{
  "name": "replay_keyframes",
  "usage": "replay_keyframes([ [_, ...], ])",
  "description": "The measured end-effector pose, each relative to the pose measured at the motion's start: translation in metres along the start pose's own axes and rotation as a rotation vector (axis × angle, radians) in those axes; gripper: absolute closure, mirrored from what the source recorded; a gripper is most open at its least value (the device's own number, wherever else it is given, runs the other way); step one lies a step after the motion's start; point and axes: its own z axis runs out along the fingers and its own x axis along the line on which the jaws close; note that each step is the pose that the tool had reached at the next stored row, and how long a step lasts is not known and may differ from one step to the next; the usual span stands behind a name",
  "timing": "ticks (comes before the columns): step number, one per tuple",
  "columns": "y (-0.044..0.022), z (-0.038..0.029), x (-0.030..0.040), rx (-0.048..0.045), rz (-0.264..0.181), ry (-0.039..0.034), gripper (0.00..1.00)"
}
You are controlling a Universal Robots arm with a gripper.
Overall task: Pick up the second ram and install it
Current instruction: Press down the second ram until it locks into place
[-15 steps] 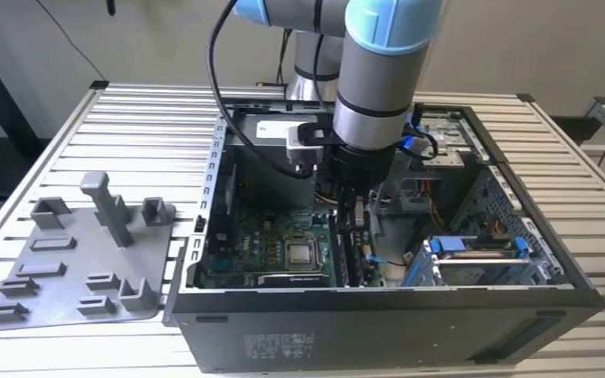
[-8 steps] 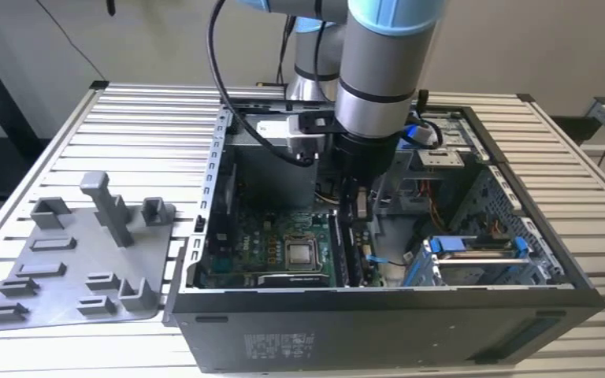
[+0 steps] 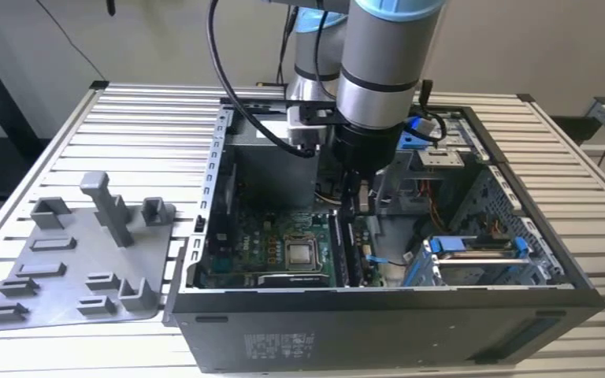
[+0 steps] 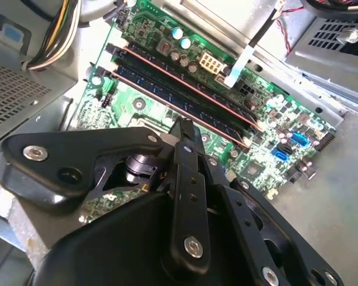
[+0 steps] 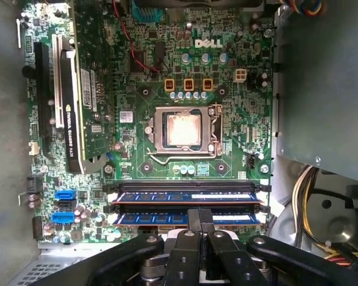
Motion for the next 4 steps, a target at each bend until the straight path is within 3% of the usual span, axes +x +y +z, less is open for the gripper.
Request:
replay_keyframes([
  [4,0.0,-0.0001,0.0,0.0,0.0,0.0001,0.89],
])
